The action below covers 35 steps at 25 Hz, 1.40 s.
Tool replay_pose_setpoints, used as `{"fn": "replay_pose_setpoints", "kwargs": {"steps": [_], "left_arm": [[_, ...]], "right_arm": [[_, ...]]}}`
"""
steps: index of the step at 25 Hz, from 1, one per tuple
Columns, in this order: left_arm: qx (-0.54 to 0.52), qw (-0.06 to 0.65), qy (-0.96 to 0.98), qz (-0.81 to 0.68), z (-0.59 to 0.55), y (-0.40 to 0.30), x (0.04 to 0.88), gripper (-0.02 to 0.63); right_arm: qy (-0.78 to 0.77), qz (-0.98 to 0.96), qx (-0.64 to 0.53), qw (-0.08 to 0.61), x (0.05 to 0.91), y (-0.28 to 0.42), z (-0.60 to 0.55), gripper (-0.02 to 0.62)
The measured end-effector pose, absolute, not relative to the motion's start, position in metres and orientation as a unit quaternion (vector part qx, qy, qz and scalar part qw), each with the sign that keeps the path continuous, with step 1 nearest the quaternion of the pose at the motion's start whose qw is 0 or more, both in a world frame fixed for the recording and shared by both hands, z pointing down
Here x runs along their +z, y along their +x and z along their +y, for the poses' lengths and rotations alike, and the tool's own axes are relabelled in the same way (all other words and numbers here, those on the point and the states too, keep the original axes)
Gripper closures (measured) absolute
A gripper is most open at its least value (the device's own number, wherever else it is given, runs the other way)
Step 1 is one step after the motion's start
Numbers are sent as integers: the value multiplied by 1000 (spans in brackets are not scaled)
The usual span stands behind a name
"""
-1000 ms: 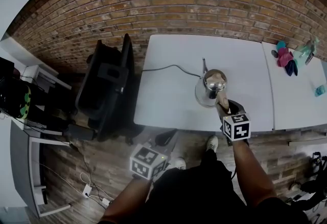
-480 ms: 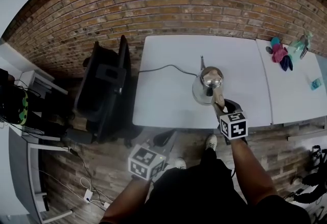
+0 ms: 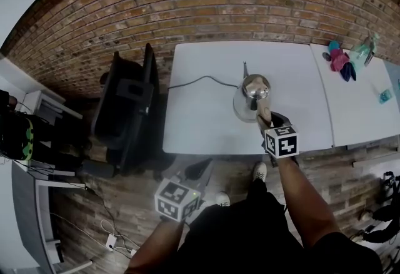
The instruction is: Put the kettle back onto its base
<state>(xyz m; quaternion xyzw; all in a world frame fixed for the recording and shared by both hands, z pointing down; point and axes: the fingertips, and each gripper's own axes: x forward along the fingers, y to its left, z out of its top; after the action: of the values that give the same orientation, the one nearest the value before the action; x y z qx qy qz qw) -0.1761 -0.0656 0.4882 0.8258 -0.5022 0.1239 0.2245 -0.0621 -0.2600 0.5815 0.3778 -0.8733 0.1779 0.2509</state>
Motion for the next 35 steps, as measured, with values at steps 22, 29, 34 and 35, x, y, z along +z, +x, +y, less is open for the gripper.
{"fn": "replay_pose_setpoints", "kwargs": {"steps": [22,29,34,35], "left_arm": [[114,226,814,-523,-70,-181,487,605],[109,217,825,-510,-63,-180,481,605],[103,202,835,-501,-49,-181,475,605],[102,201,838,-498,-46,-180,474,605]], "right_arm": [[359,-875,189,265,597,-71,-286,383],[385,-865,176,270,587,-51,-264,360],[402,-867,163,244,558,-33,-218,376],[399,-873,161,230,548,-32,-204,402]]}}
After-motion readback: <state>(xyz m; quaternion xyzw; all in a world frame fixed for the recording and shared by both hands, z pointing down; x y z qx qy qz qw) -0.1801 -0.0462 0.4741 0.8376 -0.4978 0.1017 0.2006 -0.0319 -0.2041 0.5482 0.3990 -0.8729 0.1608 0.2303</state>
